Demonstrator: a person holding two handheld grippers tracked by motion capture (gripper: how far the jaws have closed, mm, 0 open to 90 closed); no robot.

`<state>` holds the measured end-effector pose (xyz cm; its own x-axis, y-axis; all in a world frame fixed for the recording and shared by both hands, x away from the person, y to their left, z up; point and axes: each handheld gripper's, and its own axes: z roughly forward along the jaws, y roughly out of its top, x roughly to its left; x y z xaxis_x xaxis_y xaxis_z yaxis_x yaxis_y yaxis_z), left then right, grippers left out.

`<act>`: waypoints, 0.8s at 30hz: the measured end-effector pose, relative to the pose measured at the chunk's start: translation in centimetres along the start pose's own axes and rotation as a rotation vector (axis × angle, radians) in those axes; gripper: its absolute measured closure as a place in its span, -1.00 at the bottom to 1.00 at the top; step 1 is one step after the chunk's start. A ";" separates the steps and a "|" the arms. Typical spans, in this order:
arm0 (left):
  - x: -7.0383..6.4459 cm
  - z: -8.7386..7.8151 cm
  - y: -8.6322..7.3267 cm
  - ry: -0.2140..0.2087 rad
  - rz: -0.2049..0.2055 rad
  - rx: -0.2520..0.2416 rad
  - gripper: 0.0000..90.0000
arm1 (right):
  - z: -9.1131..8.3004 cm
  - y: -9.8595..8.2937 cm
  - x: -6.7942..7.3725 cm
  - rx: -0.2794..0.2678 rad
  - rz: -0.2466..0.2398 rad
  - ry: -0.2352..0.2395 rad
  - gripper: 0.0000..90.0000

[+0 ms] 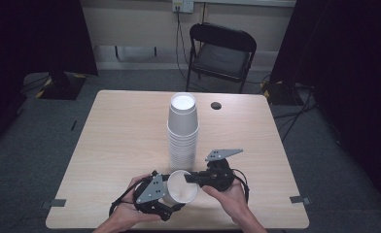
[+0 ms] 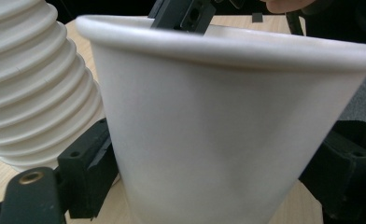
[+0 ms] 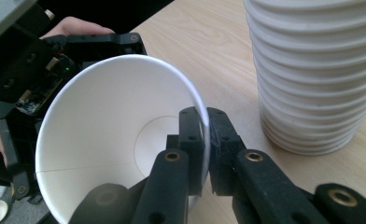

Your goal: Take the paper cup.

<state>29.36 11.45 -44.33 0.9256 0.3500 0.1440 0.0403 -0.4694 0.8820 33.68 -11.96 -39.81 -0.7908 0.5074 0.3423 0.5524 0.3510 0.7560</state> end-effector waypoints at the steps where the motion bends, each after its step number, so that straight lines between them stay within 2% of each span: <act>1: -0.1 0.1 0.0 0.005 -0.006 0.004 -0.68 | 0.0 0.0 0.0 0.002 -0.004 -0.006 0.91; 5: -0.2 0.3 0.1 0.012 -0.001 0.048 -0.69 | 0.4 0.1 0.4 0.031 -0.019 -0.050 0.91; 9: -0.2 0.4 0.2 0.016 -0.011 0.048 -0.70 | 0.6 0.1 0.6 0.040 -0.021 -0.059 0.91; 12: -0.3 0.3 0.2 0.013 -0.001 0.047 -0.71 | 0.8 0.1 0.7 0.046 -0.034 -0.063 0.91; 14: -0.3 0.1 0.2 0.009 -0.010 0.030 -0.69 | 0.8 0.0 0.8 0.025 -0.057 -0.055 0.90; 15: -0.2 0.0 0.2 0.002 -0.026 0.009 -0.69 | 0.7 -0.1 0.7 0.008 -0.055 -0.043 0.86; 16: -0.1 -0.1 0.2 0.003 -0.042 -0.002 -0.68 | 0.6 -0.1 0.7 -0.010 -0.061 -0.030 0.75; 18: 0.1 -0.1 0.1 0.007 -0.061 -0.022 -0.68 | 0.4 -0.1 0.8 -0.025 -0.063 -0.033 0.65; 19: 0.3 -0.2 0.0 0.004 -0.085 -0.030 -0.68 | 0.4 0.0 0.9 -0.030 -0.064 -0.032 0.64; 21: 0.5 -0.3 -0.1 0.007 -0.102 -0.036 -0.68 | 0.2 0.0 1.0 -0.049 -0.078 -0.013 0.62; 24: 0.5 -0.4 -0.3 0.011 -0.102 -0.037 -0.68 | 0.0 0.1 0.9 -0.063 -0.062 -0.008 0.71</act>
<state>29.67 12.06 -44.32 0.9131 0.4036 0.0576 0.1199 -0.4011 0.9081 33.05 -11.47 -39.48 -0.8210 0.4922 0.2893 0.4844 0.3322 0.8093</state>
